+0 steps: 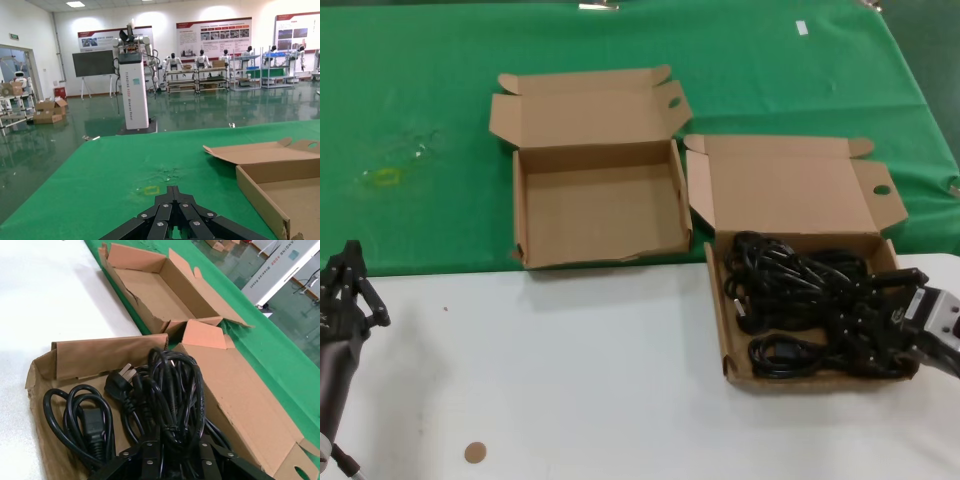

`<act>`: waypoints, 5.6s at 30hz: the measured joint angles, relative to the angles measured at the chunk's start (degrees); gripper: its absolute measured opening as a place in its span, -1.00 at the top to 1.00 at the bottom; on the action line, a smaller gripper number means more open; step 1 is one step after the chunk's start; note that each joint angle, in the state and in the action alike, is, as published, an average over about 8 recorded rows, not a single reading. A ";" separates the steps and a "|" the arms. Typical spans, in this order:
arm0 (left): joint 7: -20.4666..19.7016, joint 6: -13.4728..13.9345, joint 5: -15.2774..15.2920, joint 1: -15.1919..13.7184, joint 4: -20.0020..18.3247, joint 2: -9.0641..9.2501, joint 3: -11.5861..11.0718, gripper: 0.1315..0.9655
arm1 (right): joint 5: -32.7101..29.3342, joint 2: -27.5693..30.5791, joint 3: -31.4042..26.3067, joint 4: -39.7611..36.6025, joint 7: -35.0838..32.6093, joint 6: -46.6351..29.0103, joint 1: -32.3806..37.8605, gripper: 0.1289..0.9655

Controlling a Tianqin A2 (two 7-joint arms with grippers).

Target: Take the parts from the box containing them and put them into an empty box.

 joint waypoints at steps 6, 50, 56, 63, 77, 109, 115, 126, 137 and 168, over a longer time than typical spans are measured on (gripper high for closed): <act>0.00 0.00 0.00 0.00 0.00 0.00 0.00 0.97 | -0.93 0.02 1.86 1.53 1.14 -0.54 -0.94 0.69; 0.00 0.00 0.00 0.00 0.00 0.00 0.00 0.97 | -24.13 -28.91 -9.18 -12.70 -2.69 -13.19 33.56 0.73; 0.00 0.00 0.00 0.00 0.00 0.00 0.00 0.97 | -24.50 -33.02 -10.51 -18.56 -5.02 -12.40 36.89 0.73; 0.00 0.00 0.00 0.00 0.00 0.00 0.00 0.97 | -23.80 -36.82 -11.65 -25.05 -7.88 -11.23 40.06 0.73; 0.00 0.00 0.00 0.00 0.00 0.00 0.00 0.97 | -21.21 -40.45 -12.36 -33.61 -12.56 -8.74 43.17 0.73; 0.00 0.00 0.00 0.00 0.00 0.00 0.00 0.92 | -16.80 -40.50 -10.42 -32.27 -13.51 -5.42 40.25 -0.31; 0.00 0.00 0.00 0.00 0.00 0.00 0.00 0.78 | -14.16 -40.16 -8.51 -29.57 -13.21 -3.25 36.66 -0.64; 0.00 0.00 0.00 0.00 0.00 0.00 0.00 0.50 | -8.92 -39.50 -4.73 -24.23 -12.62 1.05 29.58 -0.91; 0.00 0.00 -0.01 0.00 0.00 0.00 0.00 -0.10 | -3.68 -38.84 -0.95 -18.88 -12.02 5.35 22.48 -1.00; 0.03 0.00 -0.01 0.00 0.00 0.00 0.00 -0.99 | 11.11 -36.96 9.74 -3.78 -10.33 17.48 2.45 -1.00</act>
